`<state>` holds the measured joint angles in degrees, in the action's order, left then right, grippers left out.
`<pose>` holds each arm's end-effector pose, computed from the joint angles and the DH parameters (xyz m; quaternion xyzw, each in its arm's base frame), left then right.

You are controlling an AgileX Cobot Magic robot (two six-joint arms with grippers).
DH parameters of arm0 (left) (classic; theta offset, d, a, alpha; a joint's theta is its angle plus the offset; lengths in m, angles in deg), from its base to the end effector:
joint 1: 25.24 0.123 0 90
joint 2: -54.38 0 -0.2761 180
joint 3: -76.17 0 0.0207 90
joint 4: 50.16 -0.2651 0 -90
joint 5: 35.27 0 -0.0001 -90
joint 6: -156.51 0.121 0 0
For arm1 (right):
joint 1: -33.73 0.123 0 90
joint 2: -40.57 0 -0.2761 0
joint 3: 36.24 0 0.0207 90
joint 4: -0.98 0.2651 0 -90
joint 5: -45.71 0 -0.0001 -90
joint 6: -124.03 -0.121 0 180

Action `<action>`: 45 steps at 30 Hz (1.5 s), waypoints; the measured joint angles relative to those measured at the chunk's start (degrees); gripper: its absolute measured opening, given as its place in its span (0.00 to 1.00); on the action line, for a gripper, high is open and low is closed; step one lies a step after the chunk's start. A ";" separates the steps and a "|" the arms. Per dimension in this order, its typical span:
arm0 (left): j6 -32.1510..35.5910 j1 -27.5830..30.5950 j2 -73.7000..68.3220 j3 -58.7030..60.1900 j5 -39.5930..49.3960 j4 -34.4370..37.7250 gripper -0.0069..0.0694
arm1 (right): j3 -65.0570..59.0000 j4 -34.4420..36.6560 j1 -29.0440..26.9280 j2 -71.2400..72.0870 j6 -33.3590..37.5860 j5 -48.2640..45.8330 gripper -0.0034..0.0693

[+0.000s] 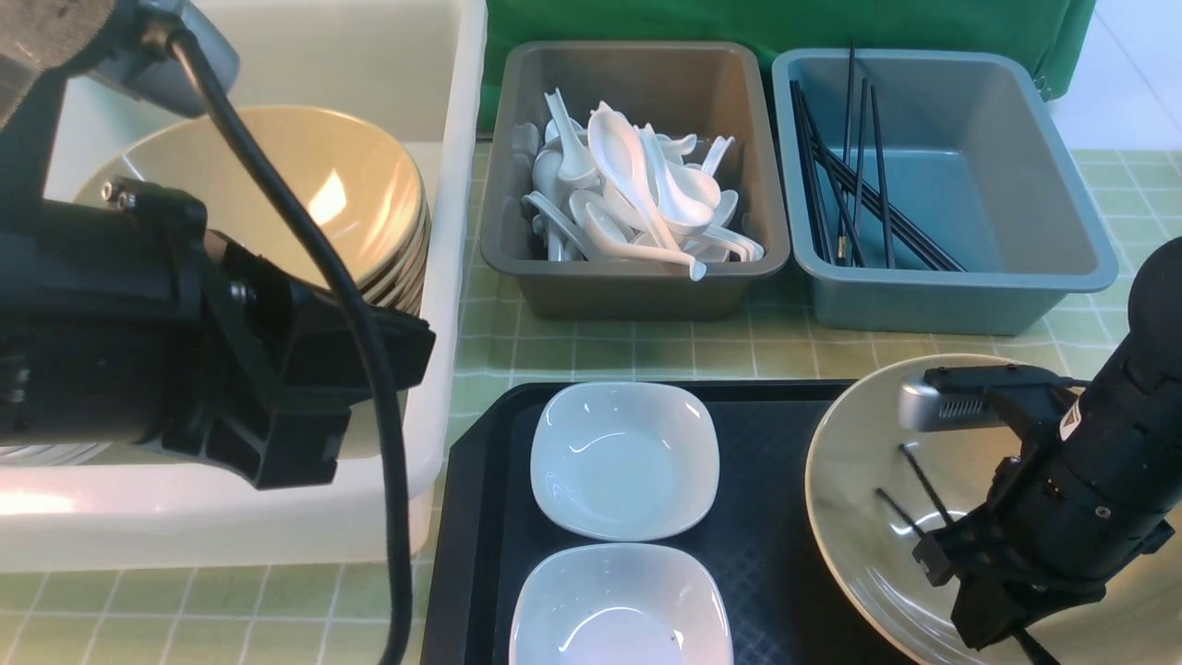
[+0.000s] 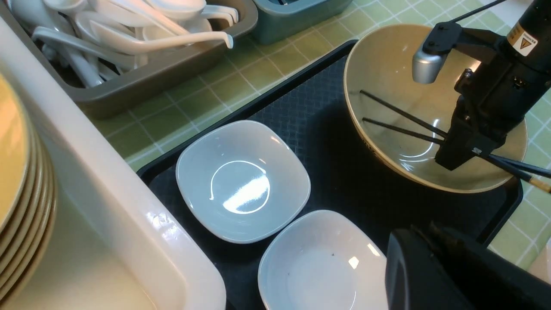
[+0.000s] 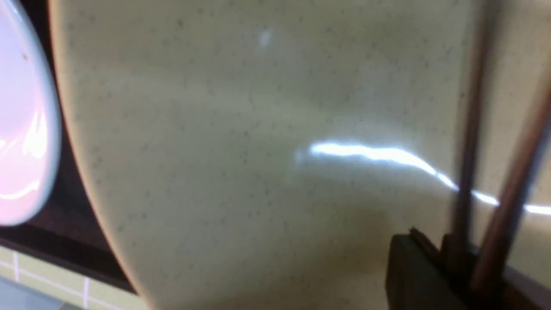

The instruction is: On green table put chopsticks spoon bowls plates into blue grey white boxes.

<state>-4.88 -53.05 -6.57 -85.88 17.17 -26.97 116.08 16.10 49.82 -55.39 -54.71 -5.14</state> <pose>0.1693 -0.1320 0.3633 0.3095 0.8385 -0.2274 0.3866 0.2566 0.0995 0.1502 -0.0722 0.9906 0.1112 0.0336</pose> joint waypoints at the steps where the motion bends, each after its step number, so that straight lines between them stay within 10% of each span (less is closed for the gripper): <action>1: 0.00 0.00 0.00 0.00 0.00 0.00 0.09 | 0.07 0.00 0.00 0.08 0.17 -0.30 0.11; 29: 1.52 0.00 0.00 0.00 -0.92 0.00 0.09 | 20.21 0.07 -0.36 -1.42 -1.85 3.15 0.11; 45: 1.59 0.00 0.00 0.00 -2.60 0.00 0.09 | 49.56 11.79 -13.00 -22.25 -1.26 8.97 0.10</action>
<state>-3.29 -53.05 -6.57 -85.88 14.57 -26.97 165.63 27.88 36.83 -77.64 -55.97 3.84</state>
